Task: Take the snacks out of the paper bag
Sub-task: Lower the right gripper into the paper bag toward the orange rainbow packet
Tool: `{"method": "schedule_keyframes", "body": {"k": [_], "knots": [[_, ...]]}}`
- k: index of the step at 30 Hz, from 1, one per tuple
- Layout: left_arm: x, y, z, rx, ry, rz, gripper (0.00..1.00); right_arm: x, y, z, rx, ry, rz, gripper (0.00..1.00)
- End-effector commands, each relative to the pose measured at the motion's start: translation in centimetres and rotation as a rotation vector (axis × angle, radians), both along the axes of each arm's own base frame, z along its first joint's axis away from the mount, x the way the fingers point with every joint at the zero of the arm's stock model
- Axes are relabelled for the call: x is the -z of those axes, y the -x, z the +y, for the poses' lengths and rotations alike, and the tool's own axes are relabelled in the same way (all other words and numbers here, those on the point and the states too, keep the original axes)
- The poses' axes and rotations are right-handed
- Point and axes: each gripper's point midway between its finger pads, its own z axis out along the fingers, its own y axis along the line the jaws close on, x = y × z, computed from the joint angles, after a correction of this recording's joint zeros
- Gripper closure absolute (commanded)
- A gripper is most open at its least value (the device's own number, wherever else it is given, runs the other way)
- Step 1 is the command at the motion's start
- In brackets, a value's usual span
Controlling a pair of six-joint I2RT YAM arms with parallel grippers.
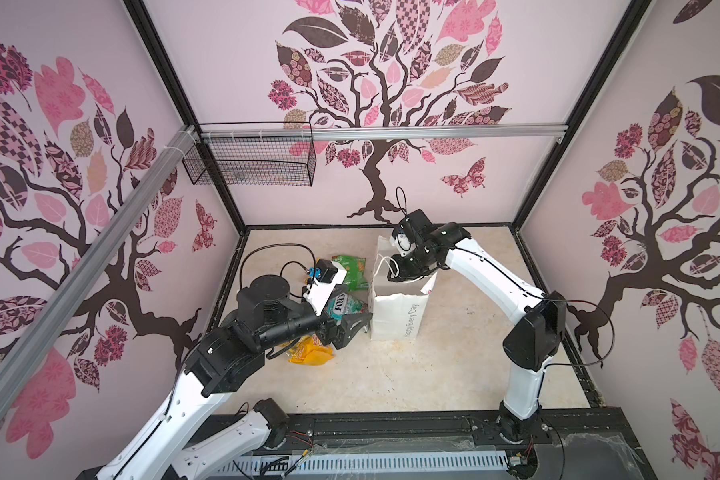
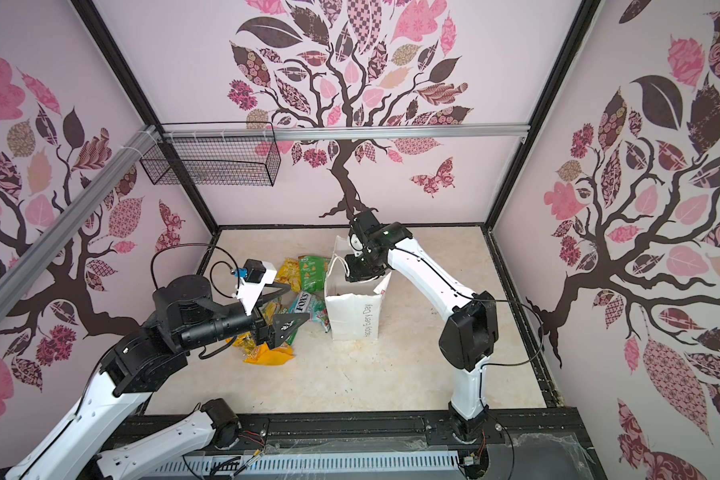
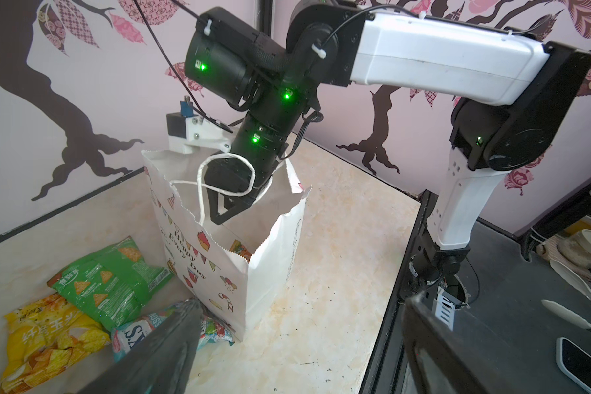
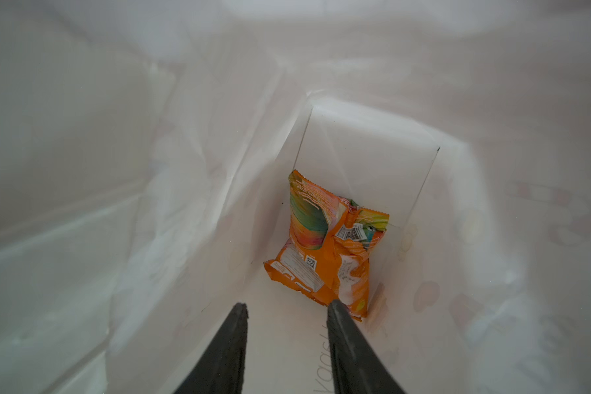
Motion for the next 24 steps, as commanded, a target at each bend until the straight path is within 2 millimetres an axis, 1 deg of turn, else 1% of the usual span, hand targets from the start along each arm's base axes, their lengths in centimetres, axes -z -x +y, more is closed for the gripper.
{"method": "schedule_keyframes", "body": {"k": [1, 7, 10, 12, 15, 19, 22, 24], "knots": [[-0.1, -0.1, 0.2, -0.015, 0.008, -0.011, 0.07, -0.2, 0.8, -0.1, -0.026, 0.004, -0.015, 0.58], [-0.2, -0.2, 0.1, -0.02, 0.019, -0.001, 0.07, 1.5, 1.6, -0.3, -0.042, 0.026, 0.01, 0.57], [-0.2, -0.2, 0.2, -0.023, 0.022, -0.001, 0.07, 2.1, 2.0, -0.3, -0.053, 0.037, 0.012, 0.55], [-0.2, -0.1, 0.2, -0.024, 0.026, -0.001, 0.07, 2.0, 2.0, -0.3, -0.056, 0.043, 0.002, 0.54], [-0.2, -0.2, 0.3, -0.027, 0.026, -0.004, 0.07, 1.5, 2.1, -0.2, -0.061, 0.051, -0.03, 0.5], [-0.1, -0.3, 0.1, -0.025, 0.025, -0.002, 0.07, -0.5, 1.8, -0.1, -0.054, 0.029, -0.103, 0.47], [0.0, -0.3, 0.1, -0.025, 0.02, -0.002, 0.07, -2.2, 2.1, 0.3, -0.063, 0.002, -0.159, 0.45], [0.1, -0.3, 0.1, -0.028, 0.019, -0.002, 0.07, -2.7, 2.6, 0.8, -0.081, -0.03, -0.168, 0.45]]}}
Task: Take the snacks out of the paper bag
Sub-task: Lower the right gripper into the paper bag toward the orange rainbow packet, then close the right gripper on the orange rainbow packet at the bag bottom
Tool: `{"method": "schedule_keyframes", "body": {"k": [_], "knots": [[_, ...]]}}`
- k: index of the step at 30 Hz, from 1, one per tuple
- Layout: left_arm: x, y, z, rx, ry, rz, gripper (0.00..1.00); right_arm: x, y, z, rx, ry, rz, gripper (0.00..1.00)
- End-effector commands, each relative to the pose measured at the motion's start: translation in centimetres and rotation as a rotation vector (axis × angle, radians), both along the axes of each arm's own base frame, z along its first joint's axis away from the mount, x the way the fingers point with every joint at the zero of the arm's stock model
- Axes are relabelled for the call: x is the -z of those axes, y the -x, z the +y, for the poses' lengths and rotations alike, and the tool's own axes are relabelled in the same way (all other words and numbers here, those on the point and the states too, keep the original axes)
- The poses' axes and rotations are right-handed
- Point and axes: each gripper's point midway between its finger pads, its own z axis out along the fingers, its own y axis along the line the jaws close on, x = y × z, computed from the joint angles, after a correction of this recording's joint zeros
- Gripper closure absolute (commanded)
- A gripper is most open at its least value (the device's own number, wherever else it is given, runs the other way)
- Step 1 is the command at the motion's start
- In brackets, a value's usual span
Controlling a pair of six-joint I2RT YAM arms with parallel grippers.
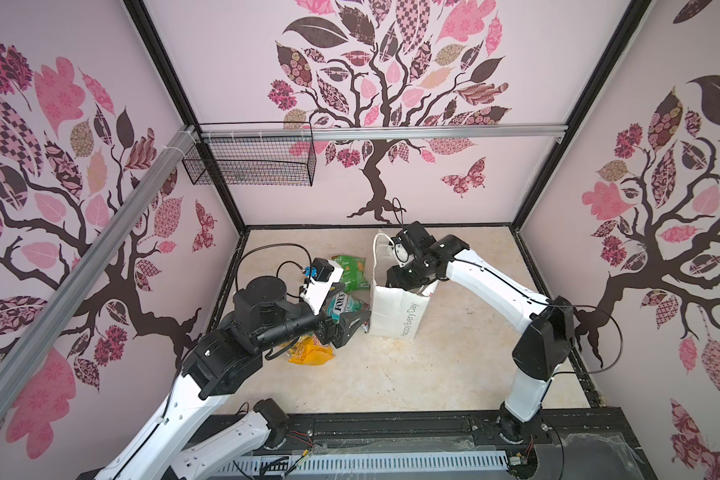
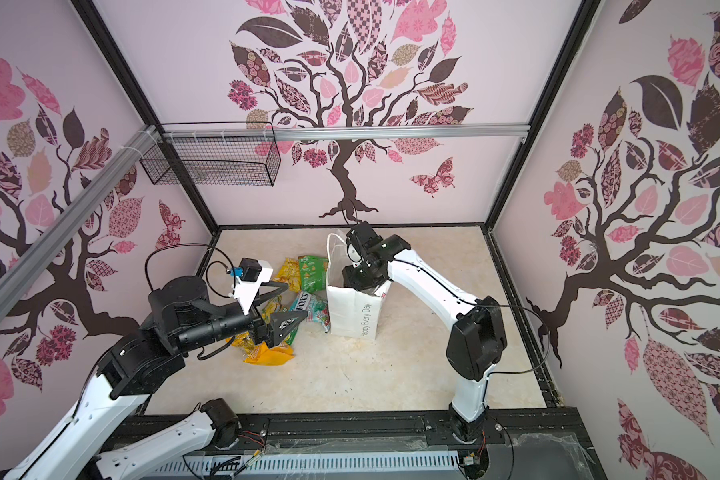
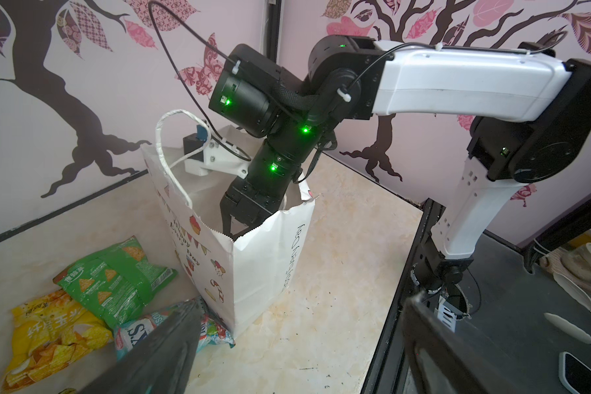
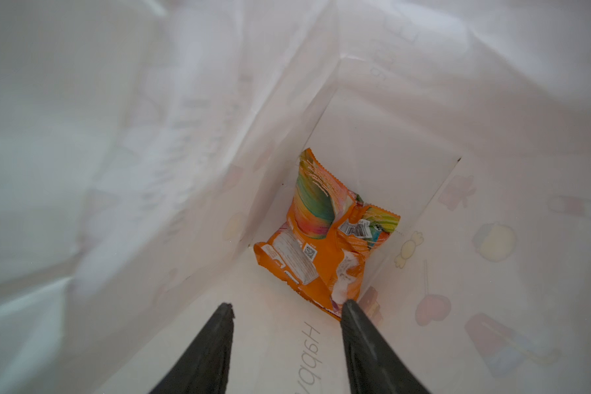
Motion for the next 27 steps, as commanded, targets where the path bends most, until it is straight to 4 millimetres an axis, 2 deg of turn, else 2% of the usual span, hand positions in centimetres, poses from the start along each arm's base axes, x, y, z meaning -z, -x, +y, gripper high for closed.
{"method": "schedule_keyframes", "body": {"k": [1, 4, 12, 18, 22, 25, 27], "knots": [[0.6, -0.3, -0.1, -0.005, -0.003, -0.003, 0.07, -3.0, 1.0, 0.5, -0.028, -0.062, -0.068, 0.45], [0.7, -0.3, -0.1, -0.008, -0.007, -0.005, 0.07, -2.7, 1.6, 0.8, -0.053, -0.075, -0.057, 0.45], [0.5, -0.3, 0.0, -0.012, -0.008, -0.012, 0.07, 0.8, 1.2, 0.2, -0.046, 0.035, 0.013, 0.44], [0.7, -0.3, 0.0, -0.013, -0.007, -0.006, 0.07, 3.2, 0.6, 0.0, -0.042, 0.115, 0.061, 0.38], [0.7, -0.3, 0.1, -0.016, -0.009, -0.009, 0.07, 4.6, 0.4, -0.1, -0.047, 0.145, 0.078, 0.31], [0.7, -0.2, 0.2, -0.015, -0.01, -0.008, 0.07, 5.3, 0.3, -0.1, -0.048, 0.163, 0.092, 0.27], [0.7, -0.3, 0.2, -0.018, -0.011, -0.008, 0.07, 5.1, 0.4, 0.0, -0.054, 0.16, 0.105, 0.27]]}}
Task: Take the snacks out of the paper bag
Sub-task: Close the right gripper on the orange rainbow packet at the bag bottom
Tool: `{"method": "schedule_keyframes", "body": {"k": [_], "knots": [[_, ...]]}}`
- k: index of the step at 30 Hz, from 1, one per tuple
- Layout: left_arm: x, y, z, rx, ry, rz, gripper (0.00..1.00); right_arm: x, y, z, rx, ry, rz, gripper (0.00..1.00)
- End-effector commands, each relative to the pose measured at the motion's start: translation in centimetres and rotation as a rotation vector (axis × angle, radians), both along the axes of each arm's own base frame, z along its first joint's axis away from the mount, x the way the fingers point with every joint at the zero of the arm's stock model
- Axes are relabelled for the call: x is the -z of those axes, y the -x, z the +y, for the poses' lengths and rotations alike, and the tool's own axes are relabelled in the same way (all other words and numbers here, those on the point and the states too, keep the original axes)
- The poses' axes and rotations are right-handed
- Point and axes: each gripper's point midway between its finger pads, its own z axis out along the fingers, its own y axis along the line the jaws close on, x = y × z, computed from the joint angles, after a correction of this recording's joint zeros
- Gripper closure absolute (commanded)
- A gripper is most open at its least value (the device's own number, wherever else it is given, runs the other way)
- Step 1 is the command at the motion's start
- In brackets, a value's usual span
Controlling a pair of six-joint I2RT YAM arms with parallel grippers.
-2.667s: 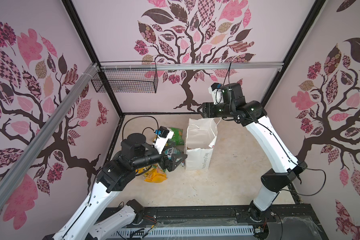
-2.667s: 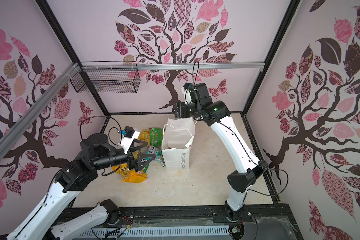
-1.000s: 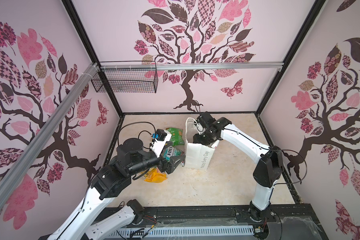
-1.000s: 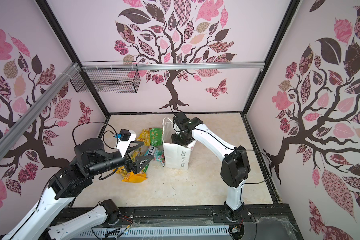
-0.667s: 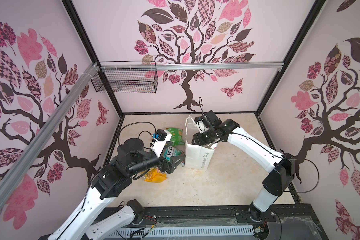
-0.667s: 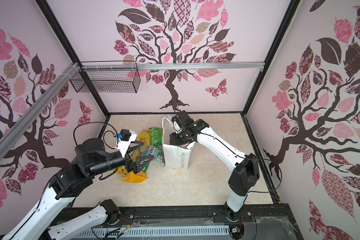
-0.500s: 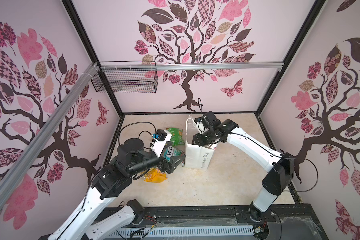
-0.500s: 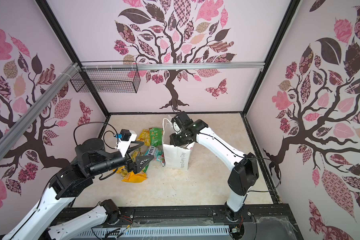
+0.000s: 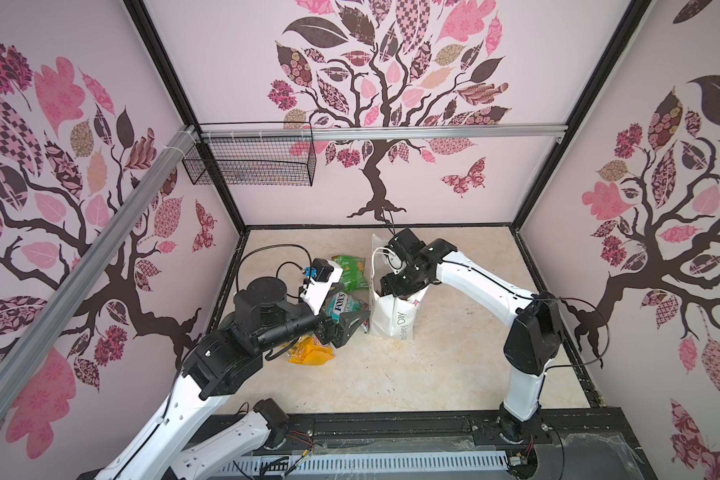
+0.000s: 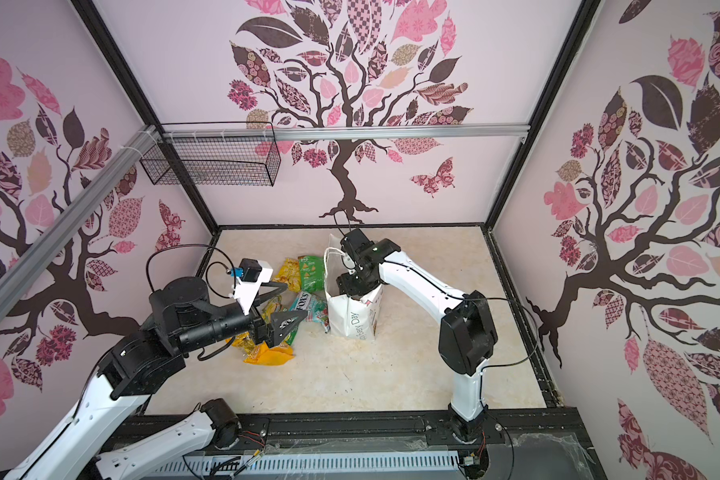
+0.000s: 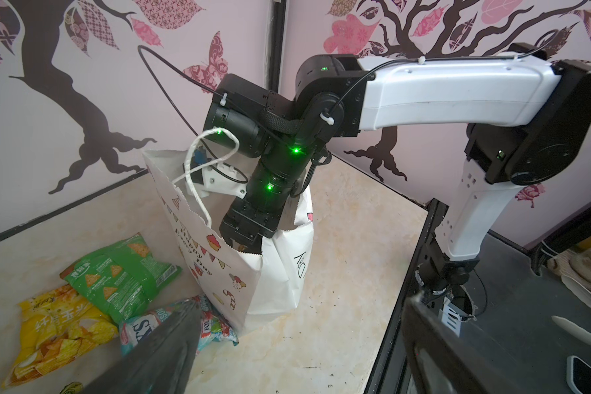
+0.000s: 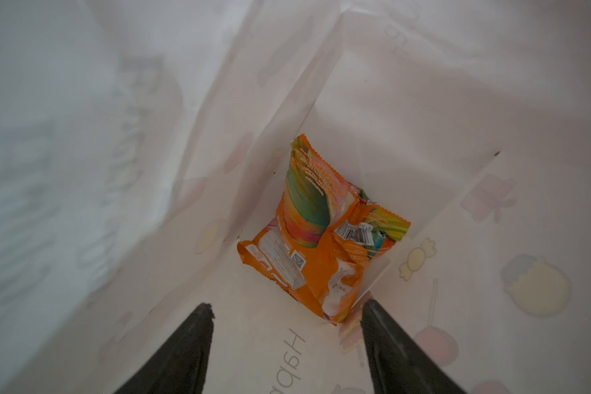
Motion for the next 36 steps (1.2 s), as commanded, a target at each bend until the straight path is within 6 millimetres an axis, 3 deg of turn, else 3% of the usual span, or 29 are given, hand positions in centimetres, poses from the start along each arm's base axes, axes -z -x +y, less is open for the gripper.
{"method": "schedule_keyframes", "body": {"k": [1, 7, 11, 16, 22, 36], "knots": [[0.5, -0.1, 0.0, -0.002, -0.006, -0.007, 0.07, 0.3, 0.4, 0.1, -0.023, 0.036, 0.041, 0.27], [0.5, -0.1, 0.0, 0.0, -0.006, -0.008, 0.07, -5.3, -0.8, 1.5, -0.017, -0.082, -0.045, 0.26], [0.6, 0.0, 0.0, 0.001, -0.005, -0.004, 0.07, -6.9, -3.0, 0.9, 0.037, -0.076, -0.127, 0.26], [0.4, 0.2, 0.3, -0.008, -0.001, -0.013, 0.07, -4.1, -3.7, 0.3, 0.035, 0.005, -0.087, 0.26], [0.6, 0.1, 0.4, -0.011, -0.005, -0.015, 0.07, -0.4, -1.9, -0.8, 0.016, 0.084, 0.024, 0.26], [0.8, -0.1, -0.2, 0.005, -0.005, -0.007, 0.07, 3.5, 0.5, -2.0, 0.008, 0.108, 0.1, 0.21]]}}
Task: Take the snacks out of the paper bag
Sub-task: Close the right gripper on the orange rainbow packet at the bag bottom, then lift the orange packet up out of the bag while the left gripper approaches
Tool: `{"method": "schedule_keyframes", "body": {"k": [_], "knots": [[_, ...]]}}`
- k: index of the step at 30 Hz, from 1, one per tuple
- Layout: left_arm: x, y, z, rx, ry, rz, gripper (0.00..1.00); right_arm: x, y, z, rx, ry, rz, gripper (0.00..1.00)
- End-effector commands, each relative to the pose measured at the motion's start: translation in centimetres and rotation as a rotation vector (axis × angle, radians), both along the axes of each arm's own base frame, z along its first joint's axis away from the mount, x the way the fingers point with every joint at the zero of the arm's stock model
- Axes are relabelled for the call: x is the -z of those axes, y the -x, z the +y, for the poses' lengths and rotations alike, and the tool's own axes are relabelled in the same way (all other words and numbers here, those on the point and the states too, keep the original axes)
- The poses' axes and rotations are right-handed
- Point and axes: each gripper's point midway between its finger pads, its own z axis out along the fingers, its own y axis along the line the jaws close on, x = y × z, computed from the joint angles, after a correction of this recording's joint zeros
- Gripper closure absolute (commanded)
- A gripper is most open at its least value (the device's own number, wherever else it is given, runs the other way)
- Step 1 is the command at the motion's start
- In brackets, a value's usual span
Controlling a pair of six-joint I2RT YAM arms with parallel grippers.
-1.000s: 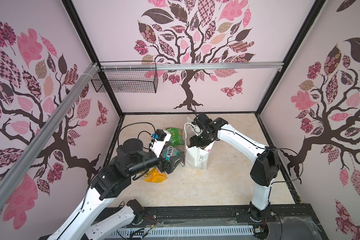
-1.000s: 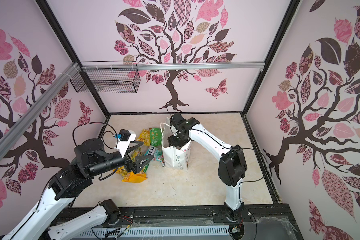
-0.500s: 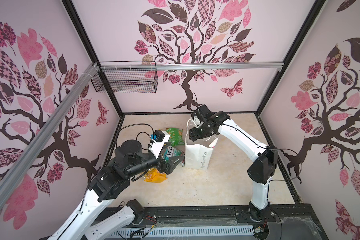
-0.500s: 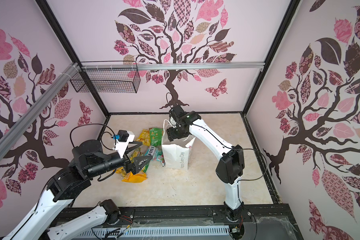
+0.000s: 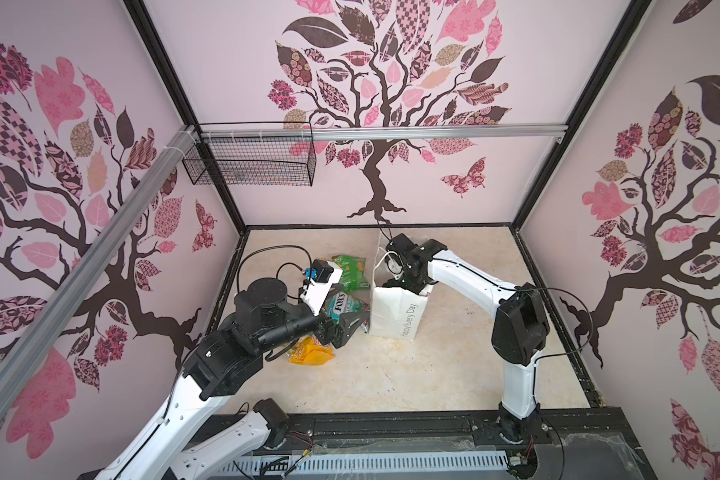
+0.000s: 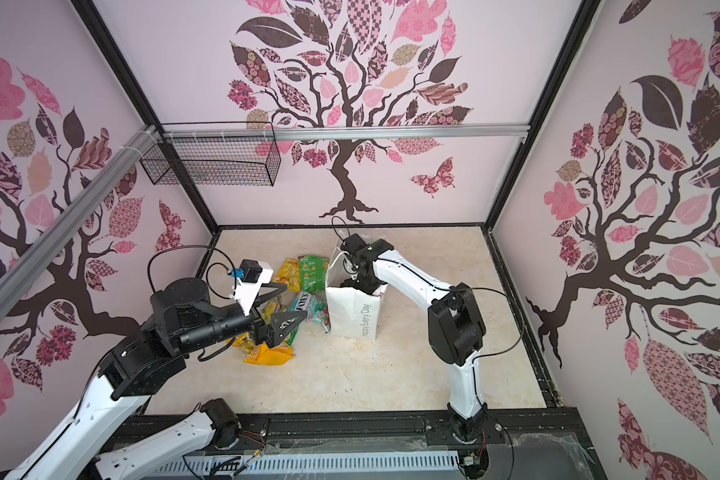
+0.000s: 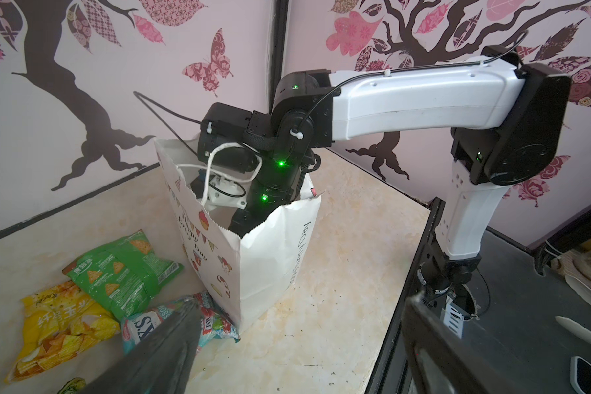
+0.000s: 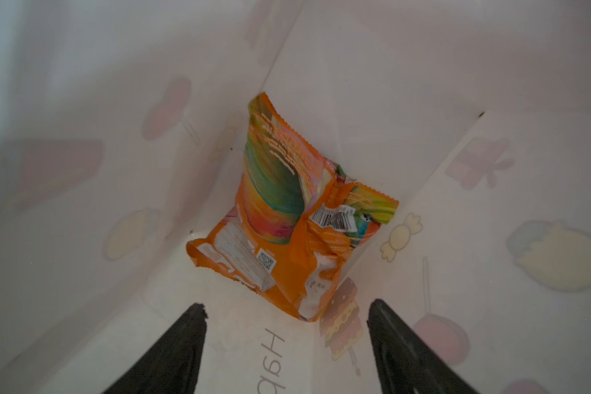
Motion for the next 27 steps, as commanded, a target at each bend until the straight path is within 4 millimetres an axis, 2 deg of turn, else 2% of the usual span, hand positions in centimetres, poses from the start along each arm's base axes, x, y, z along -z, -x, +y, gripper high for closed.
{"method": "schedule_keyframes", "body": {"k": [1, 6, 11, 17, 27], "knots": [[0.3, -0.1, -0.2, 0.01, 0.003, -0.012, 0.07, -0.7, 0.2, -0.1, -0.003, -0.012, -0.004, 0.21], [0.3, -0.1, -0.3, 0.009, 0.003, -0.012, 0.07, 0.8, 0.5, -0.7, -0.012, 0.044, 0.026, 0.17], [0.4, -0.1, -0.2, 0.007, -0.002, -0.013, 0.07, 2.6, 1.8, -1.5, -0.044, 0.109, 0.104, 0.1], [0.6, -0.1, -0.2, 0.007, -0.005, -0.01, 0.07, 6.1, 3.5, -2.1, -0.073, 0.169, 0.191, 0.01], [0.7, -0.1, 0.0, -0.004, -0.01, -0.012, 0.07, 11.0, 5.7, -1.8, -0.091, 0.173, 0.309, 0.01]]}}
